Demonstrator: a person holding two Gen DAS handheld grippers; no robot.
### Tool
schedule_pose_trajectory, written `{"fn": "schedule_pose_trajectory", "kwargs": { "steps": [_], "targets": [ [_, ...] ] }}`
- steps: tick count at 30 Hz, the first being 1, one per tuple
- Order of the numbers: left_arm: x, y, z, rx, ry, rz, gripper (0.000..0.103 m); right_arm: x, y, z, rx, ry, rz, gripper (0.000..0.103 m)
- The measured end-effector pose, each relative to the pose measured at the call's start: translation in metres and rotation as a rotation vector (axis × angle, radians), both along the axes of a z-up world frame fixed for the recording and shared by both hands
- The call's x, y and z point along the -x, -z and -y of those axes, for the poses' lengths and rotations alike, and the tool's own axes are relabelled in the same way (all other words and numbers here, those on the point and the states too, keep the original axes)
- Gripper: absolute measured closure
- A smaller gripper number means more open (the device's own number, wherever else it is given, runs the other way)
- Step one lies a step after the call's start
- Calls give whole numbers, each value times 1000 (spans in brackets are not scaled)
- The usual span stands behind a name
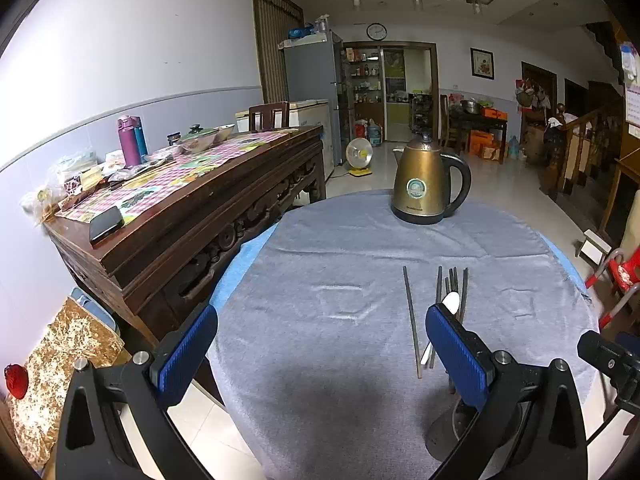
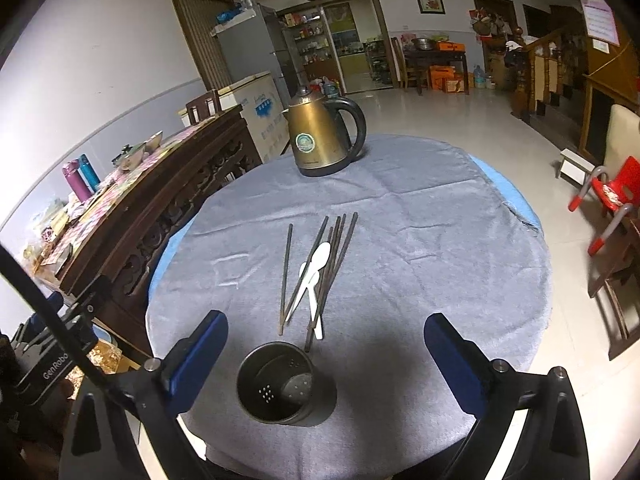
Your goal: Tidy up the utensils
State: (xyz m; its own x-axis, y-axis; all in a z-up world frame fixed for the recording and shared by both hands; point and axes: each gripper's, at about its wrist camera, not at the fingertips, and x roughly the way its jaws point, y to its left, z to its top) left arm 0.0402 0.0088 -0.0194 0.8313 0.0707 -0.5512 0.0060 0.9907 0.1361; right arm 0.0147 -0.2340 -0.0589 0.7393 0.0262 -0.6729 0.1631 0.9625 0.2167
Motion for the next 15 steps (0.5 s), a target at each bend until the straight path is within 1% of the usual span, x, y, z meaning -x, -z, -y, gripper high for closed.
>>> {"fn": "schedule_pose_trajectory", "kwargs": {
  "steps": [2, 5, 7, 10, 11, 12, 14, 15],
  "targets": [
    [0, 0, 2, -1, 0, -8, 0, -1, 1, 1, -6, -6, -13, 5],
    [0, -1, 0, 13, 0, 3, 0, -4, 3, 4, -6, -11, -34, 6],
    [-1, 0, 1, 22, 1, -8, 0, -6, 3, 6, -18, -9, -31, 7],
    [-4, 1, 3, 13, 3, -20, 0, -9, 3, 7, -30, -15, -24, 7],
    [-7, 2, 4, 13, 6, -25, 0, -10, 3, 8, -37, -17, -22, 7],
    [-10, 3, 4, 20, 10, -33, 0, -10, 2, 10, -84, -20, -22, 7],
    [-19, 6, 4, 36, 28, -53, 0, -16, 3, 12, -84, -37, -29, 8],
    [-27, 8, 4, 54, 48, -72, 0, -21, 4, 15, -96, -48, -34, 10]
  ]
}}
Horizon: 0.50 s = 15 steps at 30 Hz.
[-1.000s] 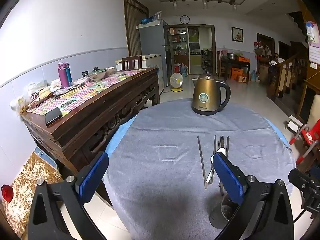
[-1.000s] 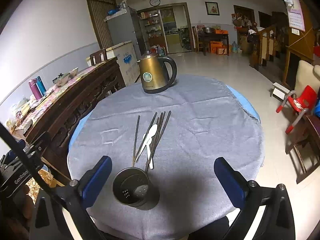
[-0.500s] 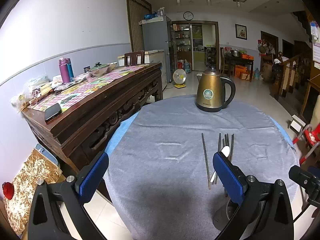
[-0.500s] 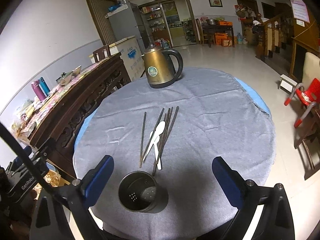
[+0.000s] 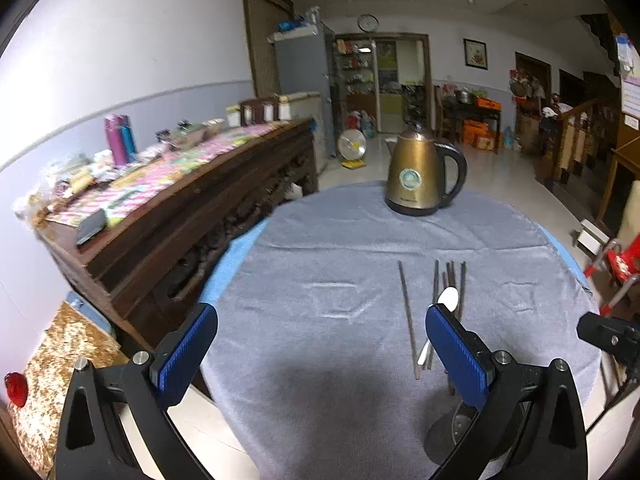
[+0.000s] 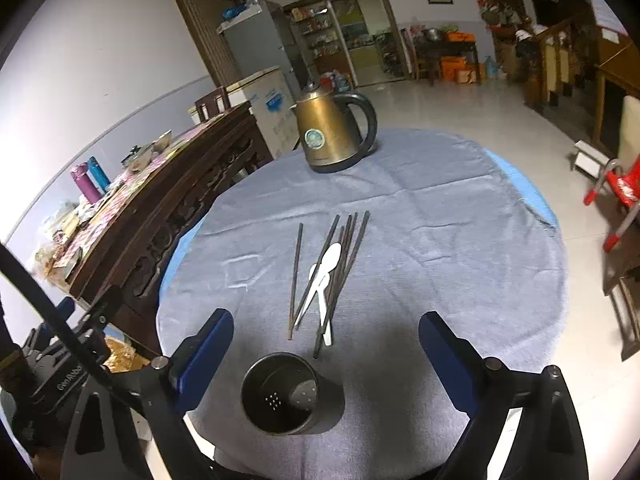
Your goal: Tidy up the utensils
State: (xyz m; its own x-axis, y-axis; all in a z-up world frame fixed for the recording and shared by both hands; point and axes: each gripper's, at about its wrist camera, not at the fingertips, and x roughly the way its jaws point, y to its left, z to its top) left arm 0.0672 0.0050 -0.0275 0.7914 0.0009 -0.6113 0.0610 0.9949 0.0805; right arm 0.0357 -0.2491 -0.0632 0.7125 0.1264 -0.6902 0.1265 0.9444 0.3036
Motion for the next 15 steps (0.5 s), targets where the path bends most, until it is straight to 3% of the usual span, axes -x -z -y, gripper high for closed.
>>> {"fn": "schedule_pose_trajectory", "kwargs": {
  "steps": [5, 9, 13, 15],
  "targets": [
    [-60, 21, -2, 80, 102, -104, 0, -39, 15, 24, -38, -42, -14, 24],
    [-118, 52, 11, 76, 159, -173, 1, -83, 40, 50, -176, -57, -55, 38],
    [-174, 86, 30, 67, 180, -264, 21, -138, 74, 62, -204, -51, -124, 48],
    [-202, 103, 40, 82, 190, -320, 23, -171, 92, 63, -182, -37, -162, 51]
  ]
}}
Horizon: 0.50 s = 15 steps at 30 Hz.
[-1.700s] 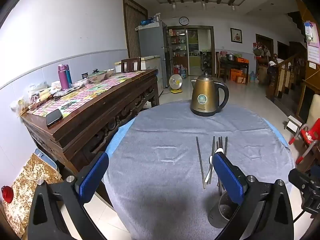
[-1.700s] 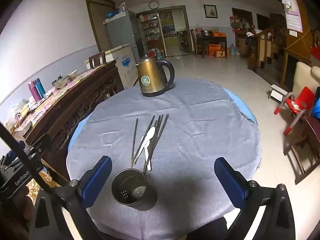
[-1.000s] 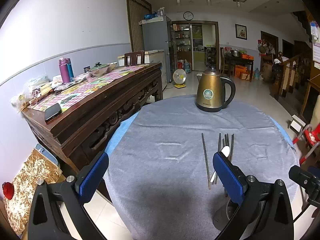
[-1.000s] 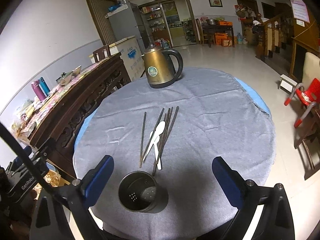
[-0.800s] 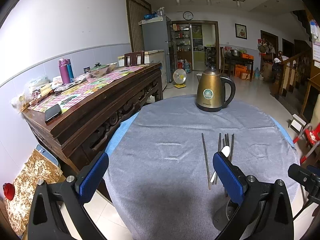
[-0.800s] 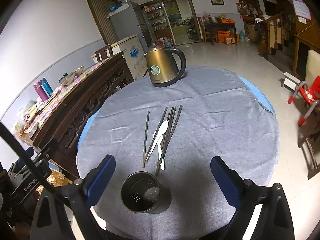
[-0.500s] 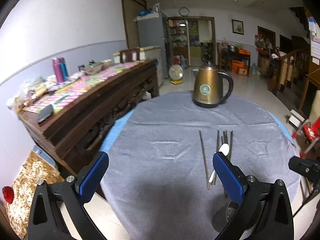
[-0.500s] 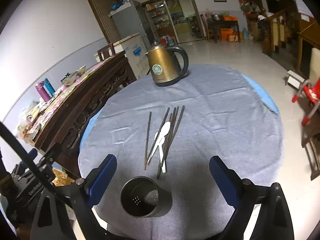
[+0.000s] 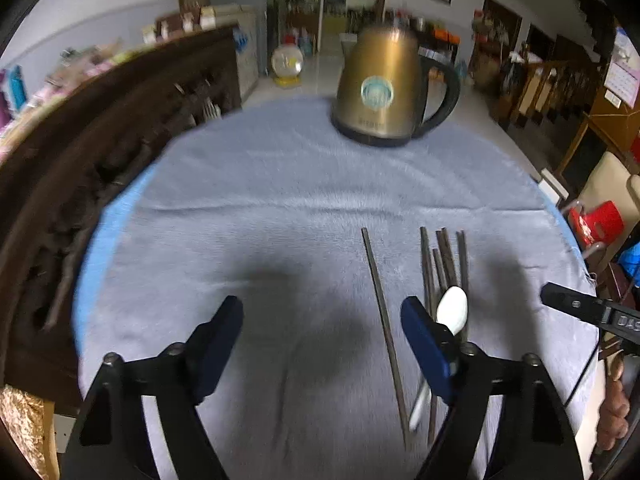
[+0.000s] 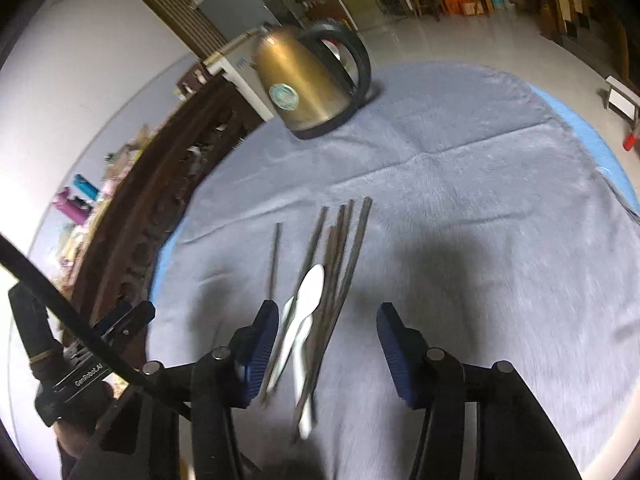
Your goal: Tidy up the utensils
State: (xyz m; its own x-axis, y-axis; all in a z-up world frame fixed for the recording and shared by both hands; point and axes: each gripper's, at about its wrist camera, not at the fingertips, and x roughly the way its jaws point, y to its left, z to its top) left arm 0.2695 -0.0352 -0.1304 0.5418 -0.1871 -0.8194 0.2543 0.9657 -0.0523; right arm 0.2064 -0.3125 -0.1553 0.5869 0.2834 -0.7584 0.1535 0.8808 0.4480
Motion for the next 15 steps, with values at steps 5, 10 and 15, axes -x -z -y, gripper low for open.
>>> {"fn": "schedule_pose_trajectory", "kwargs": {
  "steps": [5, 10, 15],
  "targets": [
    [-61, 37, 22, -32, 5, -116, 27, -62, 43, 13, -35, 48, -134, 60],
    [-100, 63, 44, -36, 3, -223, 38, -112, 60, 18, -64, 93, -197, 60],
    [-118, 84, 62, -40, 8, -286, 58, -142, 76, 13, -5, 118, -275, 68]
  ]
}}
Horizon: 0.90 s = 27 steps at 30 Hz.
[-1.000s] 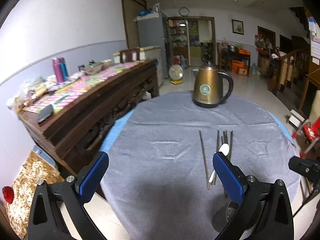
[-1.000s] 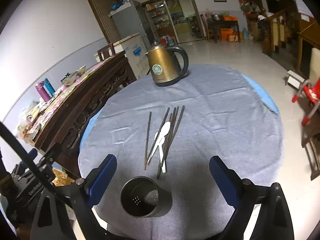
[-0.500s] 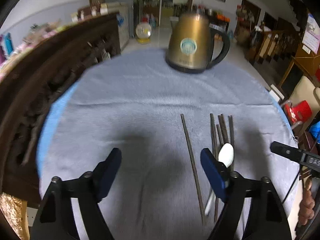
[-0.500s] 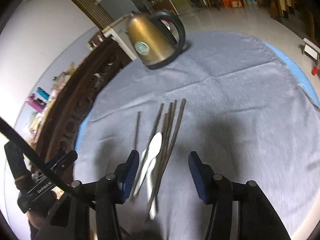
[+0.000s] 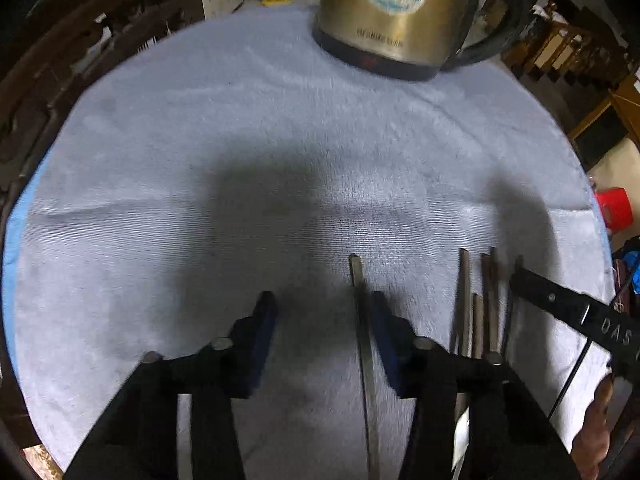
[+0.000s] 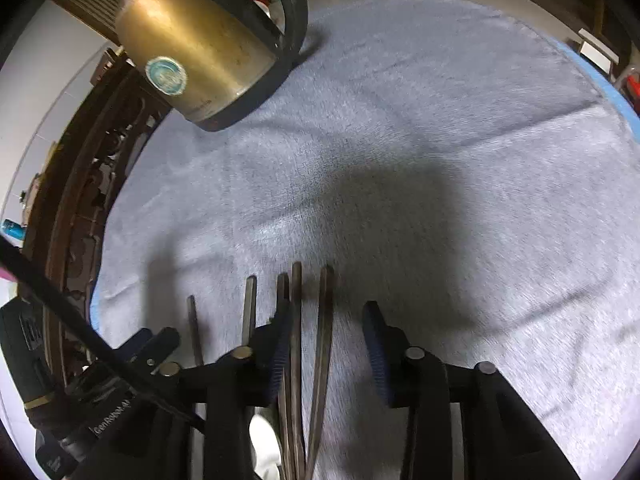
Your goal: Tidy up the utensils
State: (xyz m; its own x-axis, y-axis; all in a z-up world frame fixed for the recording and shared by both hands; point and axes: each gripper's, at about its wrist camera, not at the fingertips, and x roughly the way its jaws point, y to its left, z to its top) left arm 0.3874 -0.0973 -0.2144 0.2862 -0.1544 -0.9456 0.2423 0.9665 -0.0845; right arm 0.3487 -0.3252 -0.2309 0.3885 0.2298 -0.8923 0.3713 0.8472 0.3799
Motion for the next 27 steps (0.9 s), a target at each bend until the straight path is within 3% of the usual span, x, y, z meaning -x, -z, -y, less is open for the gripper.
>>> {"fn": "schedule_pose_trajectory", "kwargs": {
  "steps": [2, 5, 6, 7, 10, 13, 20, 27],
  "targets": [
    [-1, 2, 9, -16, 21, 33, 63, -5, 2, -4, 38, 5, -18, 73],
    [0, 4, 14, -35, 27, 61, 81, -13, 1, -10, 86, -10, -22, 85],
    [1, 5, 15, -46, 31, 71, 92, -14, 1, -15, 114, -32, -33, 93],
    [2, 6, 15, -45, 40, 77, 96, -14, 1, -18, 140, -45, -30, 93],
    [5, 6, 5, 19, 32, 52, 97, -12, 0, -17, 131, -64, -17, 93],
    [23, -11, -12, 64, 23, 87, 98, 4, -9, -13, 91, -78, 47, 94],
    [84, -82, -28, 142, 57, 268, 98, 65, -65, -11, 67, -118, 249, 94],
    [169, -151, -55, 237, 65, 475, 98, 134, -126, -25, 73, -127, 459, 95]
  ]
}}
